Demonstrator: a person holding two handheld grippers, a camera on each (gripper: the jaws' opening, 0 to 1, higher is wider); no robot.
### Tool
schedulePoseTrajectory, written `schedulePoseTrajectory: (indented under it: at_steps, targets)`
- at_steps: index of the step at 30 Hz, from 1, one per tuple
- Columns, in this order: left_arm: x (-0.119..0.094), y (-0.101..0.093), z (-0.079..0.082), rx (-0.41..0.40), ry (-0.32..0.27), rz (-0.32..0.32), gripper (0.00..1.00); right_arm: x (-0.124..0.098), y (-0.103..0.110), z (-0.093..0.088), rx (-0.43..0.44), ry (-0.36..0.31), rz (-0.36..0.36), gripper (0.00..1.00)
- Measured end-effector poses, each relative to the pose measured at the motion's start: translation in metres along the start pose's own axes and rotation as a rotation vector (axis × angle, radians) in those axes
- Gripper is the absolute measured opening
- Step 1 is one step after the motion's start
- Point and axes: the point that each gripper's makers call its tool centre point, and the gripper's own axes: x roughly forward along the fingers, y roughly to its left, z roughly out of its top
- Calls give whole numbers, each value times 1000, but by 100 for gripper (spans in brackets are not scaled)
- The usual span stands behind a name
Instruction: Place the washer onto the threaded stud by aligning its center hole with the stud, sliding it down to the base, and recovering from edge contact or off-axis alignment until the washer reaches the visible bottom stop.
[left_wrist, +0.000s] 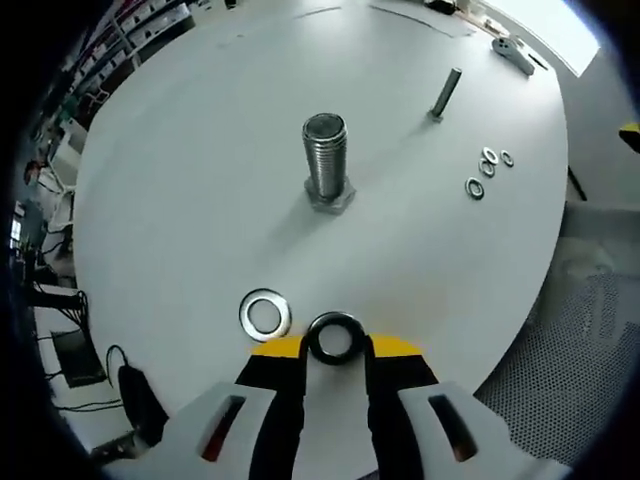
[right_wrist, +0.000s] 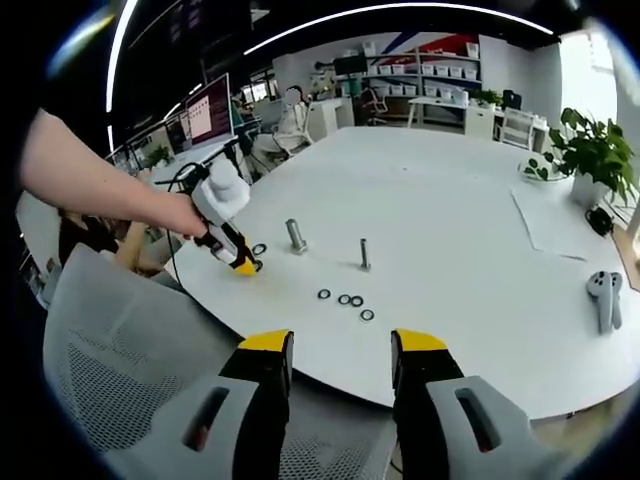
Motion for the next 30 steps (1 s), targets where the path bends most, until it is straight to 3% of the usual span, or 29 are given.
schedulePoseTrajectory:
  at_steps: [5, 16, 26, 27, 30]
  targets:
    - [0, -7, 1, 26, 26, -13, 26, 2, -1, 1, 9, -9, 3, 41]
    - [5, 1, 4, -33, 13, -14, 22, 2, 0, -1, 11, -7, 5, 41]
    - [4, -2, 3, 4, 66, -13, 22, 2, -1, -2, 10, -2, 4, 41]
    - [4, -2, 3, 65, 70, -20, 22, 2, 0, -2, 8, -2, 4, 41]
    - [1, -11, -1, 75, 62, -25, 22, 2, -1, -1, 8, -2, 5, 41]
